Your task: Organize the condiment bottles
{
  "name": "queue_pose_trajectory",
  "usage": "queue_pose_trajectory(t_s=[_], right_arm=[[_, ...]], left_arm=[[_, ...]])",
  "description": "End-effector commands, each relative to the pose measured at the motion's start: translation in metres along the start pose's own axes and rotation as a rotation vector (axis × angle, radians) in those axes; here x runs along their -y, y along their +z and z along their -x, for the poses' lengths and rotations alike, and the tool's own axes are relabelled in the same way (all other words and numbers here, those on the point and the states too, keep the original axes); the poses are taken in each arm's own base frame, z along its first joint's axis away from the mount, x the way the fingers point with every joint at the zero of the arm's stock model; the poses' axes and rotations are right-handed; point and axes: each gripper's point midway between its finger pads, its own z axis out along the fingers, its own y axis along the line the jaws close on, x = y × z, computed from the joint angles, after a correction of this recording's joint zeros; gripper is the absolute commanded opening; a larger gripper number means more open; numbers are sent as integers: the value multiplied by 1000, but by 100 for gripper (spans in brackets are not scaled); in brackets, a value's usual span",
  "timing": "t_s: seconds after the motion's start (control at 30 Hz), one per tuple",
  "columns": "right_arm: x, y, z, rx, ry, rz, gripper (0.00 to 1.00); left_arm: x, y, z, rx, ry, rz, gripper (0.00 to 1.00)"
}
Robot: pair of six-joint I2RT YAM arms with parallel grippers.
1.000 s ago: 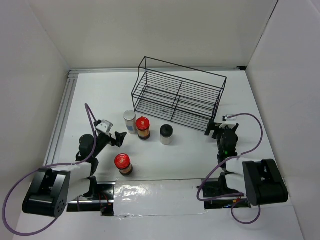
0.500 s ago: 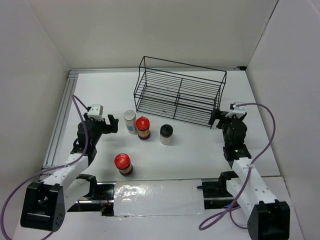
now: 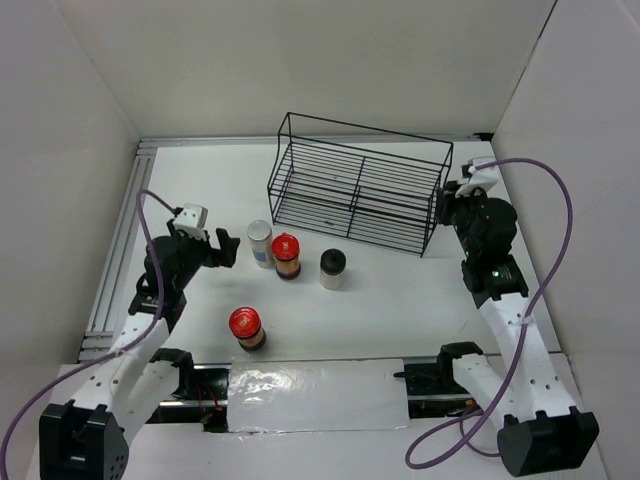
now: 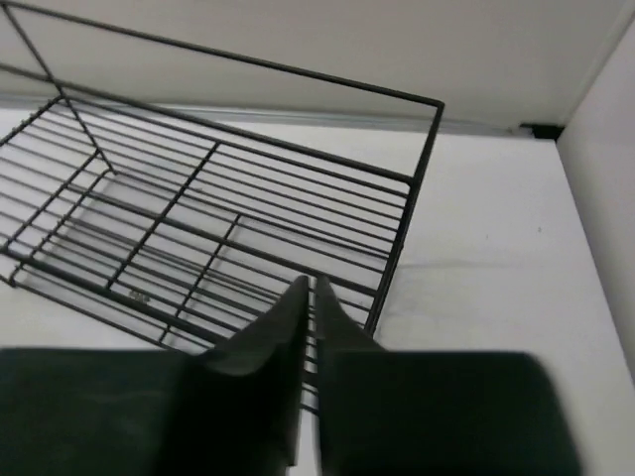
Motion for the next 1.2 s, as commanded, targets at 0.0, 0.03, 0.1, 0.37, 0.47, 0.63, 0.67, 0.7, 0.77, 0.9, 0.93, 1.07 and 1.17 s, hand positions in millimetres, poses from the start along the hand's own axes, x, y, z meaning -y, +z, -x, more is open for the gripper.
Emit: queue_pose_trajectory(t_s=[0.0,0.03,0.1,0.37,0.47,0.63,0.67,0.7,0.77,0.9,0.93,1.07,1.17], right_arm=[[18,15,21,-41,142,-137,0],[25,21,17,-68,239,-204,0],[42,37,-3,-186,280,-342,40],[-54,61,5,-246,112,55,99],[-110,38,11,-259,-74,325,30],[-191,4,-33,-497,-223,614,84],[-214,-12,-54,-568,-261,680,100],[-223,-18,-61,-586,-269,698,100],[-233,-23,-81,-612,-268,692,100],[-246,-25,-102,-644,-225,646,100],[-245,-25,-107,-667,-229,634,100],[-250,-21,-136,-743,-244,576,100],[-258,-26,-153,-779,-229,615,100]], left_arm=[[3,7,53,17,24,-3,99],[5,9,56,-12,15,-7,99],[9,15,51,-134,-7,-31,99],[30,-1,77,-160,-36,-130,99],[35,-7,83,-160,-42,-162,93],[41,-9,79,-166,-22,-212,88],[42,-9,75,-173,-16,-217,88],[41,-8,77,-165,-11,-213,88],[41,-9,77,-160,-3,-217,88],[44,-13,76,-160,1,-231,89],[44,-13,75,-163,-1,-231,89],[47,-16,73,-170,-7,-247,89],[50,-17,73,-172,-14,-259,89]])
